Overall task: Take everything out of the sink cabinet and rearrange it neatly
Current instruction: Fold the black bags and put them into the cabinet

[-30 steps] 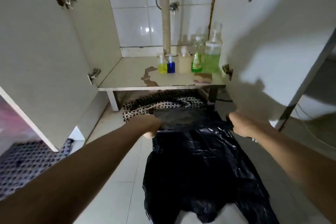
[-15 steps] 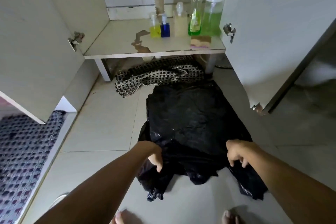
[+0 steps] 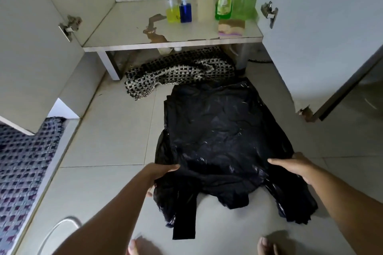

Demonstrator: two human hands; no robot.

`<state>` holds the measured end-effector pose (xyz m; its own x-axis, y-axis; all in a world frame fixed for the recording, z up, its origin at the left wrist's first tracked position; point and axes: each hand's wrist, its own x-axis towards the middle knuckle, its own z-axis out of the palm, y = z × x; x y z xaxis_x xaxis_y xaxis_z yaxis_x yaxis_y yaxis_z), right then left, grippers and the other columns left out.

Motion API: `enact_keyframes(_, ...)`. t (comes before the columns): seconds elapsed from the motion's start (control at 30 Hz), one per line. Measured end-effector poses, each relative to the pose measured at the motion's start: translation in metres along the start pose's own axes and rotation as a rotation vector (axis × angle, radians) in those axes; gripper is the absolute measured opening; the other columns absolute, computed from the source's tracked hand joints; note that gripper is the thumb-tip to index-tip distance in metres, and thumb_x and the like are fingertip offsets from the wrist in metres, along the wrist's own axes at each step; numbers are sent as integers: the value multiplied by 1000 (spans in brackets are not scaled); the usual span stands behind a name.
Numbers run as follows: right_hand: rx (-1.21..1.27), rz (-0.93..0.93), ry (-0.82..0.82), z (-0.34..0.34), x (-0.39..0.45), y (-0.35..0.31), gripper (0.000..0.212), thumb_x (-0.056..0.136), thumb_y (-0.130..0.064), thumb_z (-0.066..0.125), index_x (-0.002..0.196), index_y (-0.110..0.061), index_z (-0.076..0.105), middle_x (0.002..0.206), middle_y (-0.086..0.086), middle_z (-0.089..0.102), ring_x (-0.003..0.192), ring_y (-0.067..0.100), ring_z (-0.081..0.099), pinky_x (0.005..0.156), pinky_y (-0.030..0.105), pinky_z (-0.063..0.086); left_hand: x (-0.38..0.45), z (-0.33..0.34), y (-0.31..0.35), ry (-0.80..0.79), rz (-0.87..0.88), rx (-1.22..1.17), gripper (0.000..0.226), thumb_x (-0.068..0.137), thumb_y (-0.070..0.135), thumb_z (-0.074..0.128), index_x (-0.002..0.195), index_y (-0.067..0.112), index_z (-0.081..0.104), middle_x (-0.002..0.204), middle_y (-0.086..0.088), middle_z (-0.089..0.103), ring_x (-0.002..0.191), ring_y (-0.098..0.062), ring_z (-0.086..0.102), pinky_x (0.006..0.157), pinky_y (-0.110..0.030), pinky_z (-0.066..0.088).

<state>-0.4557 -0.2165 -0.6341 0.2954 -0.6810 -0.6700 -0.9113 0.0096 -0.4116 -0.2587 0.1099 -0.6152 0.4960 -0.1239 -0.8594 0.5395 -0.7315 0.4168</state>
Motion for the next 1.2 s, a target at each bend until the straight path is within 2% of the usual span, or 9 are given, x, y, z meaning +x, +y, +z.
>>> enact_keyframes(0.1,77,34,-50,7,6,8,83,58,-34,89,126,-1,54,118,17,63,108,33,61,96,39,49,30,8,-15,-57,1,-151,104,27,45,96,116,2,64,107,-16,71,98,-34,68,94,-49,52)
enact_keyframes(0.23,125,76,-113,6,-5,-3,53,75,-12,78,120,2,56,102,14,61,103,33,57,92,40,44,19,22,-12,-44,36,-198,52,65,16,86,107,-3,64,101,-19,70,88,-33,68,81,-40,56)
enact_keyframes(0.4,129,63,-165,-2,-19,-17,44,77,-11,74,116,2,58,126,17,55,119,35,50,104,43,40,7,28,-13,-33,22,-229,17,80,-4,60,96,-7,60,79,-18,64,66,-29,63,58,-33,52)
enact_keyframes(0.5,111,57,-160,-8,-38,-27,47,80,-18,71,120,1,55,111,17,58,98,32,56,79,37,47,-3,19,-10,-3,38,-276,7,85,-4,51,89,-5,55,78,-19,60,64,-30,60,55,-34,51)
enact_keyframes(0.67,268,64,-260,-19,-78,-36,28,87,-22,65,97,4,60,86,16,63,75,29,58,61,34,50,-23,2,-11,-3,42,-301,6,88,0,48,88,-2,54,75,-18,58,65,-30,58,64,-37,51)
enact_keyframes(0.8,527,35,-320,-17,-112,-46,19,92,-16,55,84,2,56,57,13,65,63,27,58,33,21,46,-35,-14,-17,14,15,-255,13,91,5,48,80,0,53,68,-14,60,61,-26,57,66,-35,50)
enact_keyframes(0.93,809,8,-414,-2,-132,-45,27,95,-12,44,72,-3,53,43,9,60,37,18,61,36,18,47,-48,-35,-23,13,2,-278,31,92,9,49,61,5,49,40,-8,55,36,-20,56,52,-29,47)
enact_keyframes(1.07,1075,15,-427,22,-156,-42,29,99,-8,35,75,-3,49,65,16,56,57,28,57,43,25,49,-56,-52,-43,1,-13,-265,25,93,9,53,72,-4,53,70,-13,58,63,-26,56,59,-34,45)
enact_keyframes(1.2,1253,75,-395,44,-158,-41,26,98,-1,31,83,-6,52,72,15,55,58,27,51,31,22,45,-59,-59,-63,-13,-11,-258,28,97,9,46,73,-4,52,48,-13,61,47,-28,60,61,-37,40)
